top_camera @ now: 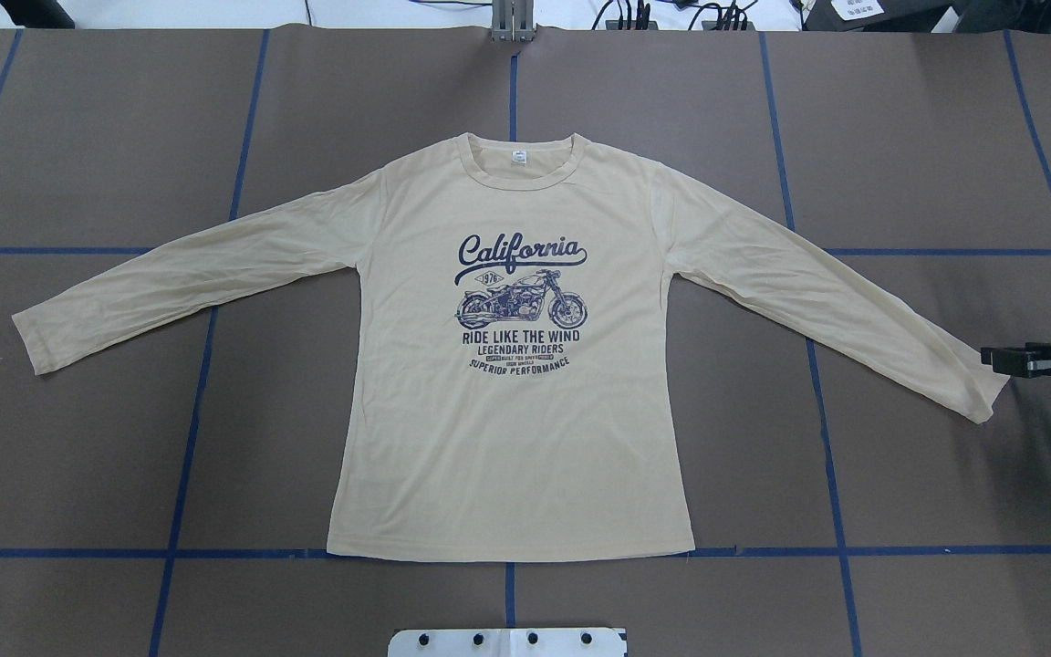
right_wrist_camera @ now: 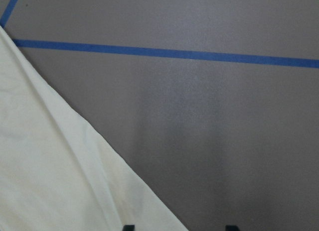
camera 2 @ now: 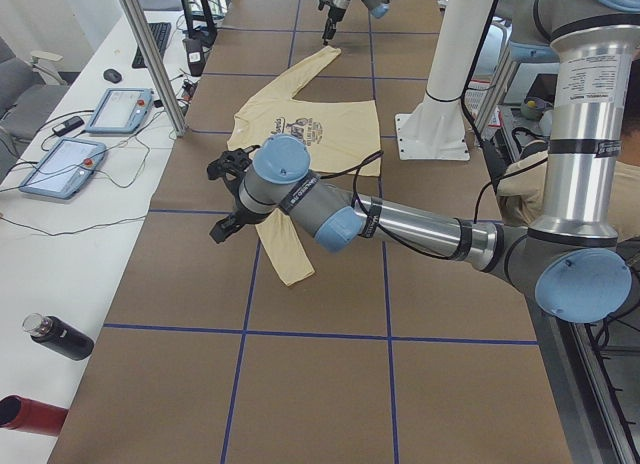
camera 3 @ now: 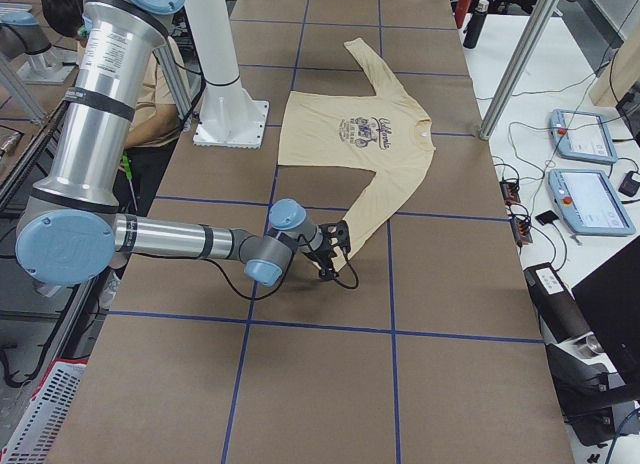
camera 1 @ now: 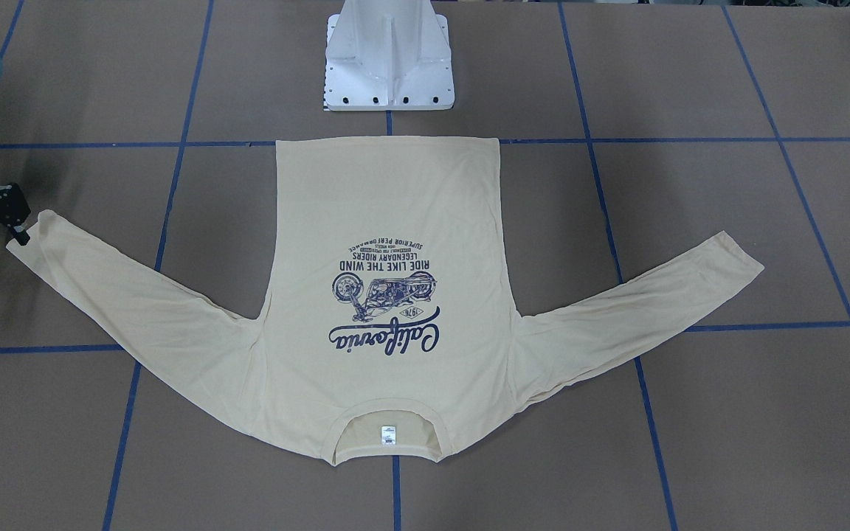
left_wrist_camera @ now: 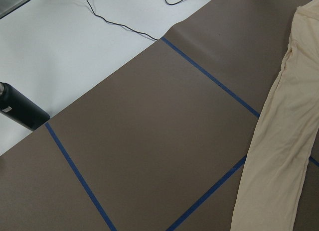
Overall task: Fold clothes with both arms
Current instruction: 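Lower the right gripper and grasp the cuff of the sleeve nearest it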
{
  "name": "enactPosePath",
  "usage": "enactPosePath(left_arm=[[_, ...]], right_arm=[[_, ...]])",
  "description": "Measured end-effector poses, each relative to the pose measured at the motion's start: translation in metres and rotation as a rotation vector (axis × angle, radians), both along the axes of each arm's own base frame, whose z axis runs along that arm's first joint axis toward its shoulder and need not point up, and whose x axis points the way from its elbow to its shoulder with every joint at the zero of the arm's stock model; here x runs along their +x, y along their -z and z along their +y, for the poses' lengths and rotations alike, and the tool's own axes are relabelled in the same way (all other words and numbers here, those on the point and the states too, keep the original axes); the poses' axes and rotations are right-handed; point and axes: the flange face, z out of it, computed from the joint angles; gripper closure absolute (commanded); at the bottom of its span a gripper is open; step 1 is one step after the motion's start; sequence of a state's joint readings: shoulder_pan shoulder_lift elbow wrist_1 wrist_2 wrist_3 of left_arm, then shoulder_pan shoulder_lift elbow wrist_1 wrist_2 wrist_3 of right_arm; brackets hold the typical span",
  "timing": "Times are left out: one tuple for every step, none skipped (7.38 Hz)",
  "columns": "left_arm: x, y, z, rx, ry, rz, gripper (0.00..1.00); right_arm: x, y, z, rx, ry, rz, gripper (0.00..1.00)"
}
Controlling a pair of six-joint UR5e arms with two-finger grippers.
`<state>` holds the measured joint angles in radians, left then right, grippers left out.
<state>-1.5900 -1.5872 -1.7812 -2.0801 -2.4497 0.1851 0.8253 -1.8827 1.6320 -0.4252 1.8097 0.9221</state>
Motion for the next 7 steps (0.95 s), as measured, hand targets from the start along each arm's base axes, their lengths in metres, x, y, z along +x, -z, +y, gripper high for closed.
enactPosePath(left_arm=[[0.0, -0.002, 0.001, -0.003, 0.0, 0.0, 0.0], [0.0, -0.005, 0.004, -0.007, -0.001, -0.001, 0.0], [0.0, -0.007, 0.005, -0.008, -0.001, -0.001, 0.0], [0.0, -0.008, 0.006, -0.009, 0.0, -0.001, 0.0], [0.0, -0.008, 0.006, -0.01, 0.0, -0.001, 0.0], [0.0, -0.009, 0.006, -0.011, 0.001, -0.001, 0.0], [0.0, -0.009, 0.006, -0.011, 0.002, -0.001, 0.0]], right_arm=[[-0.004, -0.003, 0.005, 0.008, 0.004, 0.019, 0.39], [-0.009, -0.005, 0.009, 0.018, 0.006, 0.034, 0.42], [-0.013, -0.006, 0.01, 0.026, 0.007, 0.044, 0.44], [-0.016, -0.006, 0.011, 0.03, 0.008, 0.048, 0.44], [-0.018, -0.006, 0.011, 0.032, 0.011, 0.049, 0.44], [-0.02, -0.006, 0.011, 0.035, 0.011, 0.052, 0.45], [-0.021, -0.007, 0.011, 0.038, 0.007, 0.059, 0.45]])
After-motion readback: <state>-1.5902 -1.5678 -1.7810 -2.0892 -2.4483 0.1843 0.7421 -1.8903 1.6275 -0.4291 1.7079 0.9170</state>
